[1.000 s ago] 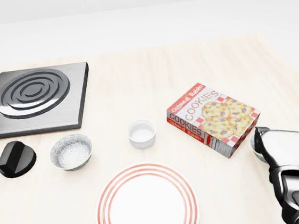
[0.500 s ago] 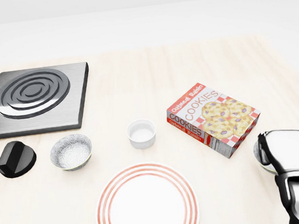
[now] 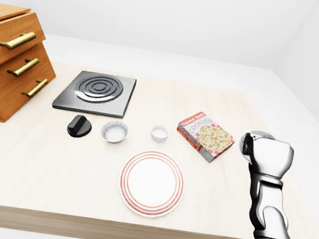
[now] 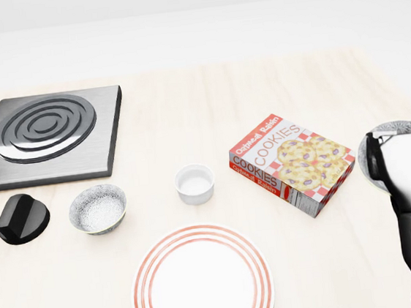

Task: Pick the akita bowl next to the plate and place it on the plate.

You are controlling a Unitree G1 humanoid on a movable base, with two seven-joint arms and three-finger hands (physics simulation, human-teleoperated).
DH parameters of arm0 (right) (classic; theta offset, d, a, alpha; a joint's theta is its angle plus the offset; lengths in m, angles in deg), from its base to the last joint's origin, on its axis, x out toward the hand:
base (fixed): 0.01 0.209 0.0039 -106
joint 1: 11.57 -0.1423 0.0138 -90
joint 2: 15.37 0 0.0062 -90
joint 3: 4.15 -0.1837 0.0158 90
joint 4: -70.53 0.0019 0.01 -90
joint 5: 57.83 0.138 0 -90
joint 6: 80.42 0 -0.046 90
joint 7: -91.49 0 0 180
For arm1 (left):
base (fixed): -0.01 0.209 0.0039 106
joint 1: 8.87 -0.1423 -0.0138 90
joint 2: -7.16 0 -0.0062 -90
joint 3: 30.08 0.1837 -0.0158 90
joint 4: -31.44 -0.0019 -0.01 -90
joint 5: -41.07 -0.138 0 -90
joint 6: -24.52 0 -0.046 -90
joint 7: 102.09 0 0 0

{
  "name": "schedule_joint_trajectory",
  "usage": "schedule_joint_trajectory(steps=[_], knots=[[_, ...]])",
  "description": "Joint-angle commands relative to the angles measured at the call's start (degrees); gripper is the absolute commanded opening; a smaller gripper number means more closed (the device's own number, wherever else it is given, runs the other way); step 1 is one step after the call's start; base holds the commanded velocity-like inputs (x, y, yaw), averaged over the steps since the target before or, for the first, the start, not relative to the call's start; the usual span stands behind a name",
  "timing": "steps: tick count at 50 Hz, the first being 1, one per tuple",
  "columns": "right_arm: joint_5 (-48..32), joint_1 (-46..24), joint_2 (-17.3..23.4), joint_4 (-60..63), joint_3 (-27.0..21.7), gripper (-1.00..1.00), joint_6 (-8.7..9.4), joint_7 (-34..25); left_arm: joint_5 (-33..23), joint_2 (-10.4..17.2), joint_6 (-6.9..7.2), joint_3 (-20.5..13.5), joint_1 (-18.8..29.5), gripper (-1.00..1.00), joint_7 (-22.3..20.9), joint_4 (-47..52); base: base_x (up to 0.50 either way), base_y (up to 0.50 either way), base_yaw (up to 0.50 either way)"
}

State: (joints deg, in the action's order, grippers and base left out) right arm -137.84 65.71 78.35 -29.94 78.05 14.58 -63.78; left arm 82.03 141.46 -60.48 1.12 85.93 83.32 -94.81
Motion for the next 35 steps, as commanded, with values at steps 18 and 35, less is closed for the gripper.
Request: schedule_joint_trajectory(steps=[18, 35], knots=[[-10.71, -1.81, -8.40, 22.62, 4.55, -1.00, -2.89, -10.65, 0.20, 0.13, 0.00, 0.18, 0.00, 1.00, -0.03, -0.48, 0.00, 0.00, 0.00], [-13.95, -2.03, -14.35, 21.03, 11.97, -1.00, -5.43, -9.50, 0.16, 0.19, 0.00, 0.30, 0.16, 1.00, 0.09, -0.42, 0.00, 0.00, 0.00]])
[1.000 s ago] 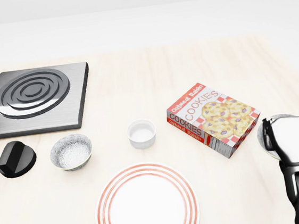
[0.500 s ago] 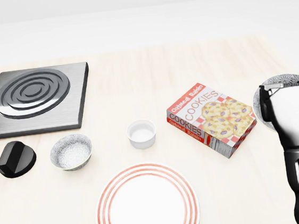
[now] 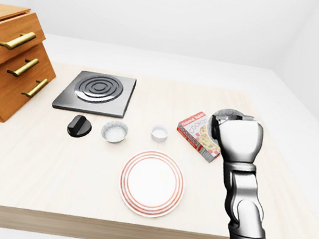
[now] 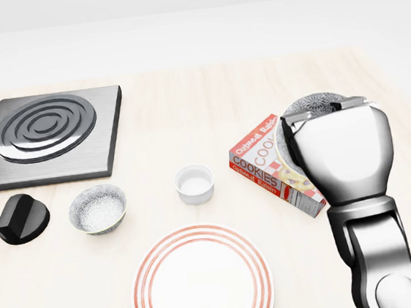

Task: Pick the akita bowl next to the plate and place it on the plate.

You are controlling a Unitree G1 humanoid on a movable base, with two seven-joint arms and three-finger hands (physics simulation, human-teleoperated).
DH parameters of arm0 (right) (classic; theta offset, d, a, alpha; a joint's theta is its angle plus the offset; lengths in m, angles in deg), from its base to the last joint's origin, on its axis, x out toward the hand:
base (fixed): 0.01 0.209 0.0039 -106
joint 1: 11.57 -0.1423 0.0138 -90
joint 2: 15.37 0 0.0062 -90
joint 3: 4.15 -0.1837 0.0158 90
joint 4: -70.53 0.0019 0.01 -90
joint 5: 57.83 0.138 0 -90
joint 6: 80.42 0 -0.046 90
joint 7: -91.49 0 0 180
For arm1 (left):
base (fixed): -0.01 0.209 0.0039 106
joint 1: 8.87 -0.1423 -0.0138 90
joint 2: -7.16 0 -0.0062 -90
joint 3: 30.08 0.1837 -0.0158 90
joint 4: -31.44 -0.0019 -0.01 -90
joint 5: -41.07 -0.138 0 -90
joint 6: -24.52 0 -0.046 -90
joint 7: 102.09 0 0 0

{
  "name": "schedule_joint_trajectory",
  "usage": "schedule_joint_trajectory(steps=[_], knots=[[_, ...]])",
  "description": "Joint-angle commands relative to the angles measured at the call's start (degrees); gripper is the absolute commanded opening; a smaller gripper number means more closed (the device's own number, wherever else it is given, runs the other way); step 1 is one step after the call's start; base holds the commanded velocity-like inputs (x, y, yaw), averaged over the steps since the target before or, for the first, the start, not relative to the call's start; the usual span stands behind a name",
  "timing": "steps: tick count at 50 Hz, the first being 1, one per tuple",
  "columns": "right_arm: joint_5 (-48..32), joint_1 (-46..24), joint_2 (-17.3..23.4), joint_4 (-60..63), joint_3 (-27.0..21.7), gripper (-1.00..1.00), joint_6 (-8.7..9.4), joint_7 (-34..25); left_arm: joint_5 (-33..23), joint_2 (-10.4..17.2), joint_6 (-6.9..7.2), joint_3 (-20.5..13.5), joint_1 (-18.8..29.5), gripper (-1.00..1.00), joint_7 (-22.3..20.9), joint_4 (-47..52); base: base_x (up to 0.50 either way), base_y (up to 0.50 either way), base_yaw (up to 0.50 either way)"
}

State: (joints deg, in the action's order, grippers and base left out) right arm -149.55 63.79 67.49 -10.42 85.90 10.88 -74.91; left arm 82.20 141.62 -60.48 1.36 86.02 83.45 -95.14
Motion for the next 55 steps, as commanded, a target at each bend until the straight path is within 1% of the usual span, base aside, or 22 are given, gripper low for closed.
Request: schedule_joint_trajectory(steps=[1, 8, 13, 15, 16, 18, 20, 21, 22, 25, 29, 38, 42, 46, 49, 52, 55], knots=[[-2.52, 0.14, -3.96, 1.76, 4.75, -1.00, -1.94, 1.52, -0.01, 0.06, 0.00, 0.13, 0.15, 1.00, 0.00, -0.14, 0.00, 0.00, 0.00], [-3.12, 0.34, -5.58, 2.36, 6.50, -1.00, -2.99, 1.39, 0.06, 0.03, 0.00, -0.04, 0.04, 1.00, -0.09, 0.01, 0.00, 0.00, 0.00], [-3.81, 1.27, -6.63, 1.97, 8.31, -1.00, -3.99, 2.49, 0.02, 0.01, 0.00, -0.12, 0.04, 1.00, -0.17, 0.04, 0.00, 0.00, 0.00], [-3.87, 1.73, -7.33, 1.95, 9.32, -1.00, -4.51, 2.44, 0.08, 0.03, 0.00, -0.01, 0.07, 1.00, -0.18, -0.11, 0.00, 0.00, 0.00], [-3.44, 2.07, -7.64, 1.72, 9.84, -1.00, -5.06, 2.42, 0.10, 0.01, 0.00, 0.00, 0.04, 1.00, -0.21, -0.13, 0.00, 0.00, 0.00], [-4.03, 2.41, -8.00, 1.86, 10.63, -1.00, -5.32, 2.55, 0.09, 0.00, 0.00, 0.21, 0.19, 1.00, -0.22, -0.39, 0.00, 0.00, 0.00], [-3.58, 2.82, -8.44, 1.43, 11.56, -1.00, -6.30, 2.48, 0.21, 0.14, 0.00, 0.16, 0.09, 1.00, -0.19, -0.33, 0.00, 0.00, 0.00], [-5.31, 3.00, -7.98, 1.21, 12.63, -1.00, -6.30, 3.55, 0.23, 0.15, 0.00, 0.14, 0.06, 1.00, -0.14, -0.24, 0.00, 0.00, 0.00], [-5.66, 3.42, -8.37, 0.91, 12.94, -1.00, -6.30, 3.81, 0.21, 0.12, 0.00, 0.19, 0.11, 1.00, -0.17, -0.32, 0.00, 0.00, 0.00], [-5.83, 4.64, -9.35, -0.22, 14.35, -1.00, -6.30, 4.68, 0.19, 0.10, 0.00, 0.19, 0.12, 1.00, -0.21, -0.40, 0.00, 0.00, 0.00], [-6.46, 5.79, -9.67, -1.20, 15.82, -1.00, -6.30, 5.57, 0.25, 0.13, 0.00, 0.21, 0.09, 1.00, -0.18, -0.35, 0.00, 0.00, 0.00], [-6.23, 6.45, -11.36, -5.26, 18.55, -1.00, -6.30, 6.68, 0.32, 0.05, 0.00, 0.53, 0.20, 1.00, -0.18, -0.58, 0.00, 0.00, 0.00], [-7.19, 7.44, -12.11, -7.48, 20.88, -1.00, -6.30, 8.01, 0.45, 0.21, 0.00, 0.32, 0.03, 1.00, 0.04, -0.14, 0.00, 0.00, 0.00], [-7.54, 7.84, -11.83, -9.31, 21.65, -1.00, -6.30, 9.21, 0.30, 0.07, 0.00, 0.61, 0.29, 1.00, -0.12, -0.72, 0.00, 0.00, 0.00], [-7.19, 8.36, -11.83, -10.55, 21.94, -1.00, -6.30, 10.01, 0.39, 0.19, 0.00, 0.22, 0.03, 1.00, 0.01, -0.15, 0.00, 0.00, 0.00], [-6.96, 8.52, -11.80, -11.51, 22.10, -1.00, -6.30, 10.35, 0.31, 0.18, 0.00, 0.15, 0.06, 1.00, -0.03, -0.18, 0.00, 0.00, 0.00], [-5.03, 8.82, -12.10, -12.65, 21.98, -1.00, -6.30, 9.61, 0.28, 0.16, 0.00, 0.22, 0.13, 1.00, -0.11, -0.30, 0.00, 0.00, 0.00]])
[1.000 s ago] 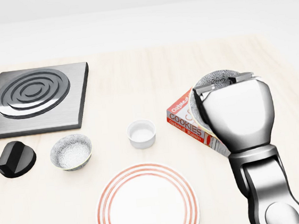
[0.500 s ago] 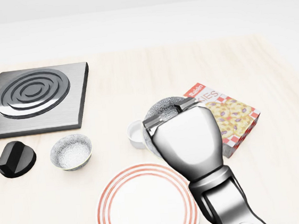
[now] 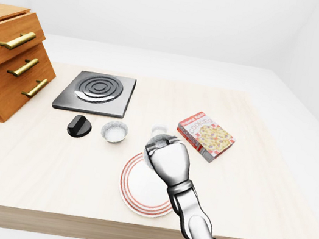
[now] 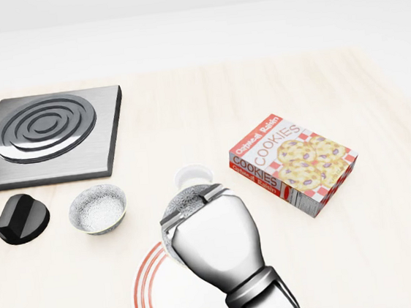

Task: Pick the akita bowl next to the plate and place it on the plate.

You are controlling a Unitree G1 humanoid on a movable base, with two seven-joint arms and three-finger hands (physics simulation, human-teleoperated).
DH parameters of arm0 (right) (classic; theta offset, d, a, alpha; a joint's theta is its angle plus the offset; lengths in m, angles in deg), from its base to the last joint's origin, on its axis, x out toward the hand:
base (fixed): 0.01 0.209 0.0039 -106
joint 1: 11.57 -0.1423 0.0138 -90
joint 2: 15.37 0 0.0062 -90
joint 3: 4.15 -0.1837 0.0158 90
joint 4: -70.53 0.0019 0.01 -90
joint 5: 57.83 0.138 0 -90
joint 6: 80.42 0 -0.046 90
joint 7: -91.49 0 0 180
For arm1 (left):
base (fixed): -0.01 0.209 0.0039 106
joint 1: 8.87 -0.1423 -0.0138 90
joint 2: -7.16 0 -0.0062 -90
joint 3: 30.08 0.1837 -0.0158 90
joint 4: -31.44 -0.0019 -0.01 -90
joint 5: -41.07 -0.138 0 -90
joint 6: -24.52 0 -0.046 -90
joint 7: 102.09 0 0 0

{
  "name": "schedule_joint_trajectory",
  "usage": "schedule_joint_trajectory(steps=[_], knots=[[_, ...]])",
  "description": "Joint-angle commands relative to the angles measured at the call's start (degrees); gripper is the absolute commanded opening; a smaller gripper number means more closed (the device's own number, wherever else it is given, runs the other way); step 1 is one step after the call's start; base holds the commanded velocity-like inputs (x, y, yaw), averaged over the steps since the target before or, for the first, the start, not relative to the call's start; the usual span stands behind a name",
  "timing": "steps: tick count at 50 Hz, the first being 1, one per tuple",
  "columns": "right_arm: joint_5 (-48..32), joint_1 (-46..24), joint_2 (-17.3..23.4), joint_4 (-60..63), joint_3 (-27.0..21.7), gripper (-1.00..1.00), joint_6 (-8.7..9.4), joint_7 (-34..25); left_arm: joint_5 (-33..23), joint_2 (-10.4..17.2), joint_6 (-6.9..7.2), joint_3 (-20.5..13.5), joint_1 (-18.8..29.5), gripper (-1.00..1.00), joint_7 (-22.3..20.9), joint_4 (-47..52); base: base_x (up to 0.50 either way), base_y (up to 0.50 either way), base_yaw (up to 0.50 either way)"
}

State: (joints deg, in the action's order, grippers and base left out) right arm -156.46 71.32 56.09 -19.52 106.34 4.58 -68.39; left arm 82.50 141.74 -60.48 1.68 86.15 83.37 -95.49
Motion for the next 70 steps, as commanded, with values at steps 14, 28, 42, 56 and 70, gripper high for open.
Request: schedule_joint_trajectory(steps=[14, 28, 42, 56, 70], knots=[[7.42, 1.22, -0.56, -8.92, 0.83, -1.00, 0.00, 3.04, 0.00, 0.14, 0.00, 0.30, 0.24, 1.00, 0.16, -0.51, 0.00, 0.00, 0.00], [7.11, -0.01, -0.26, -14.58, 0.21, -1.00, 0.00, 5.28, 0.09, 0.15, 0.00, 0.07, 0.02, 1.00, 0.26, -0.10, 0.00, 0.00, 0.00], [9.32, 0.26, -0.38, -15.20, 0.06, -1.00, 0.00, 2.34, -0.07, 0.11, 0.00, 0.04, 0.16, 1.00, 0.15, -0.23, 0.00, 0.00, 0.00], [8.26, 3.01, -0.25, -8.56, 2.13, -1.00, 0.00, -3.24, 0.02, 0.08, 0.00, -0.18, -0.03, 1.00, 0.23, 0.09, 0.00, 0.00, 0.00], [7.22, 4.08, -0.09, -8.54, 3.55, -1.00, 0.00, -1.82, 0.08, 0.04, 0.00, 0.03, 0.03, 1.00, 0.11, -0.36, 0.00, 0.00, 0.00]])
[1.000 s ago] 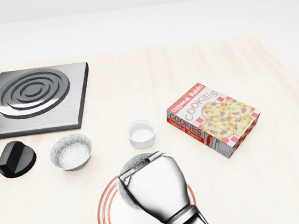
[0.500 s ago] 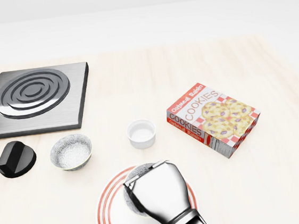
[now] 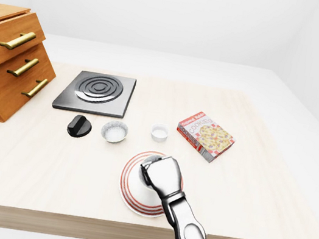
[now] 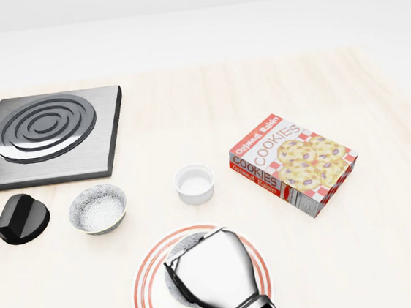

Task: Pick the akita bowl next to the plate and place it on the plate.

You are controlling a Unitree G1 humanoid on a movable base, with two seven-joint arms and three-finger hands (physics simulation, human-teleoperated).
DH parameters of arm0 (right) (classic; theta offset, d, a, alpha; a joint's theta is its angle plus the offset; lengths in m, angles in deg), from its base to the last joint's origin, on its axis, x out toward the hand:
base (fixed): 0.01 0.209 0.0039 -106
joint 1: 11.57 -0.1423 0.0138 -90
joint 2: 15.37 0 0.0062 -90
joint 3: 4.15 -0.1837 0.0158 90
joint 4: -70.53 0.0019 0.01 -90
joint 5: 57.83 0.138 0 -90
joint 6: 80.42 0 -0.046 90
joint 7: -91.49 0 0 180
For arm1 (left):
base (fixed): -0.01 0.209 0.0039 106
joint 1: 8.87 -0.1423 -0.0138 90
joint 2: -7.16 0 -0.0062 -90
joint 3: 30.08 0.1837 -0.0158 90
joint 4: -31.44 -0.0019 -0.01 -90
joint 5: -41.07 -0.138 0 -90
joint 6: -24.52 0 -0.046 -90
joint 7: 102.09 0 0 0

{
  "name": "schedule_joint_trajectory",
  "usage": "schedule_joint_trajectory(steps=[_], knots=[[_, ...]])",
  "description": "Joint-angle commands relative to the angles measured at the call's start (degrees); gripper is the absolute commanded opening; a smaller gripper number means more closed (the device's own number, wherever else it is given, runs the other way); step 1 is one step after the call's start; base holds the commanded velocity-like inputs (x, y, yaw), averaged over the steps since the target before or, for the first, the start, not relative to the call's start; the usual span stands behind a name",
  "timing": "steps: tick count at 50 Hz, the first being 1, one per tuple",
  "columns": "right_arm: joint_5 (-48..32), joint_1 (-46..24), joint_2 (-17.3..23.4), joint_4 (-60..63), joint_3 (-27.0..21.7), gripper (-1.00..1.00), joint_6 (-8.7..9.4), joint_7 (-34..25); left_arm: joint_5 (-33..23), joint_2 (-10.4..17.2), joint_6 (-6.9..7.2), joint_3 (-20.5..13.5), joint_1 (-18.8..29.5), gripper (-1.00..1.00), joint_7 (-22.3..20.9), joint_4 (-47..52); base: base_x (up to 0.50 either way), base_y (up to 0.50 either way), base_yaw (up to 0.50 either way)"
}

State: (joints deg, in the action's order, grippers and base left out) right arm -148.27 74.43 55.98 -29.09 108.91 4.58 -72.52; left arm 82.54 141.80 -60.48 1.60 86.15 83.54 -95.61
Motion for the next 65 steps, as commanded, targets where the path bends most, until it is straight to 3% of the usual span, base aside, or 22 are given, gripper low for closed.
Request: schedule_joint_trajectory(steps=[1, 20, 55, 56, 57, 58, 65], knots=[[-0.97, 0.95, 0.01, 0.95, 0.98, -1.00, 0.00, 2.37, 0.05, -0.01, 0.00, 0.12, 0.02, 1.00, -0.07, -0.26, 0.00, 0.00, 0.00], [-0.56, -1.71, -0.22, -7.89, -0.58, -1.00, 0.00, 6.56, 0.12, 0.10, 0.00, 0.26, 0.12, 1.00, 0.15, -0.17, 0.00, 0.00, 0.00], [-0.12, -2.01, -0.41, -9.20, -0.84, -1.00, 0.00, 6.54, 0.02, 0.02, 0.00, 0.11, 0.13, 1.00, 0.07, -0.15, 0.00, 0.00, 0.00], [-0.10, -2.09, -0.41, -9.32, -0.95, -0.87, 0.00, 6.58, 0.04, 0.04, 0.00, 0.15, 0.14, 1.00, 0.07, -0.19, 0.00, 0.00, 0.00], [0.07, -2.08, -0.44, -9.06, -1.03, -0.42, 0.00, 6.46, 0.06, 0.05, 0.00, 0.18, 0.14, 1.00, 0.07, -0.23, 0.00, 0.00, 0.00], [1.10, -1.69, -0.81, -8.12, -1.61, 1.00, 0.00, 4.36, 0.07, 0.01, 0.00, 0.26, 0.20, 1.00, 0.01, -0.40, 0.00, 0.00, 0.00], [3.74, -0.22, 0.22, -4.70, -2.03, 1.00, 0.00, -1.06, 0.26, 0.20, 0.00, -0.01, -0.03, 1.00, 0.22, 0.04, 0.00, 0.00, 0.00]])
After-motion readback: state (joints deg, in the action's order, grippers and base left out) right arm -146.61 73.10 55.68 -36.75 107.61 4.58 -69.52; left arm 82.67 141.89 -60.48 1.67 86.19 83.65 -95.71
